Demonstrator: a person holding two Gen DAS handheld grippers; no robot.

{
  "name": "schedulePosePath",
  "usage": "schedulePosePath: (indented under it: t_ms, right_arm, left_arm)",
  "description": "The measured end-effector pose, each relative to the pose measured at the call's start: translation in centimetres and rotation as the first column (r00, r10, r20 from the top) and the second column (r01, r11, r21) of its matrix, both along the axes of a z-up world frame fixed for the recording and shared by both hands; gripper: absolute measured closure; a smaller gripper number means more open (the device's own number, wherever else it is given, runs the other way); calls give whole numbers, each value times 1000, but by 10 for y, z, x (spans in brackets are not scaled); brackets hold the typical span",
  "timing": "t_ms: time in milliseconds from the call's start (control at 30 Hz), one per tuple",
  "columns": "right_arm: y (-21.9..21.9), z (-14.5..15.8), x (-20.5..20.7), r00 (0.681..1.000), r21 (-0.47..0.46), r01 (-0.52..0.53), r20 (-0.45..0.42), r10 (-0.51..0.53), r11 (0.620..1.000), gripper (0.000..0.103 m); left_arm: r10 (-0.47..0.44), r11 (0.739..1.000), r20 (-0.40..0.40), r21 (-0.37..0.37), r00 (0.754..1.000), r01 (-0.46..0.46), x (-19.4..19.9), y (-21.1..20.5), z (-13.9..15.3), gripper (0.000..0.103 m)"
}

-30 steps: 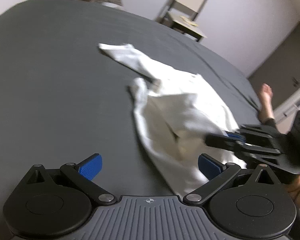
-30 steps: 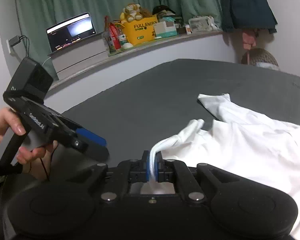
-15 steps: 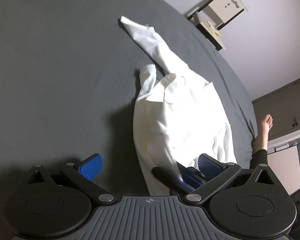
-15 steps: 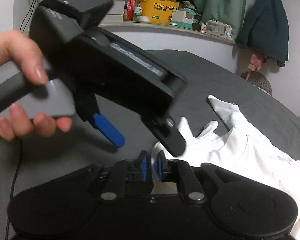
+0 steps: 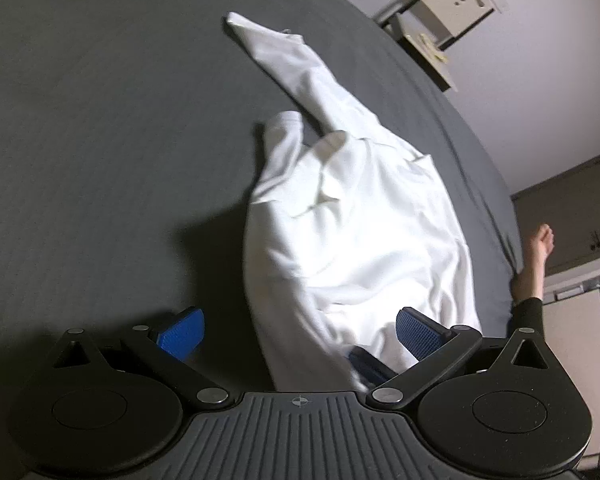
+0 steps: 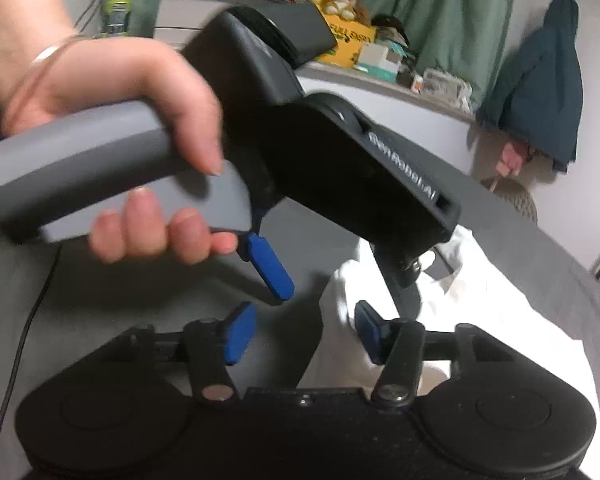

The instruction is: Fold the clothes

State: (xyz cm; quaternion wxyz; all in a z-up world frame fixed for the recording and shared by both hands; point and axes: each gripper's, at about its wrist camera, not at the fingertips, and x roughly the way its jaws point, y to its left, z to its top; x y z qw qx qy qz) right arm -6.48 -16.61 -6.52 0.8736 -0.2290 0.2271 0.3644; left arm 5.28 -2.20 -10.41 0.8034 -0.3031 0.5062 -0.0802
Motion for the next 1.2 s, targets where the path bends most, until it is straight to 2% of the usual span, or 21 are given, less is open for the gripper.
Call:
schedulePosePath:
  t_ms: [67, 200, 400, 567, 700, 800, 867, 967, 1000, 1067, 1133, 1200]
  right_arm:
    - [-4, 3, -7, 999, -4, -9, 35, 9, 1000, 40]
    - [-15, 10, -13, 998, 1, 9, 57, -9, 1000, 38]
    - [-42, 20, -5, 998, 52, 63, -7, -63, 997, 34]
    - [-55, 21, 11, 991, 88, 121, -60, -116, 989, 34]
    - [-66, 23, 24, 982, 114, 168, -105, -156, 979, 34]
    - [-74, 24, 34, 973, 132, 203, -139, -185, 970, 34]
    - [-79, 25, 41, 966, 143, 227, -161, -204, 963, 34]
    - [-82, 24, 44, 961, 149, 243, -169, -217, 958, 34]
    - [-82, 24, 45, 960, 148, 248, -169, -222, 957, 34]
    - [-83, 23, 46, 958, 147, 256, -170, -230, 956, 34]
    - [-85, 23, 48, 955, 149, 265, -173, -239, 953, 34]
    - [-87, 22, 50, 953, 152, 274, -175, -248, 950, 34]
  left_arm:
    - [11, 1000, -3, 17, 1000, -11, 0, 3, -1, 0]
    - [36, 999, -10, 16, 999, -36, 1, 10, -2, 0]
    - [76, 997, -1, -19, 997, -76, 0, 20, 4, 0]
    - [89, 996, -15, 10, 996, -89, -2, 24, 8, 1]
    - [67, 998, -30, 1, 997, -66, -3, 21, 8, 1]
    - [51, 999, -32, 13, 998, -50, -4, 18, 11, 14]
    - [35, 999, -43, 13, 998, -34, -2, 15, 10, 38]
    - [11, 1000, -66, -5, 998, -12, -1, 12, 5, 59]
    - [7, 1000, -70, -2, 998, -7, -2, 10, 4, 62]
    - [-7, 1000, -65, 23, 998, 8, -3, 6, 5, 77]
    - [-27, 996, -51, 78, 998, 31, -3, 2, 9, 90]
    - [-42, 991, -30, 129, 999, 46, -3, 0, 13, 97]
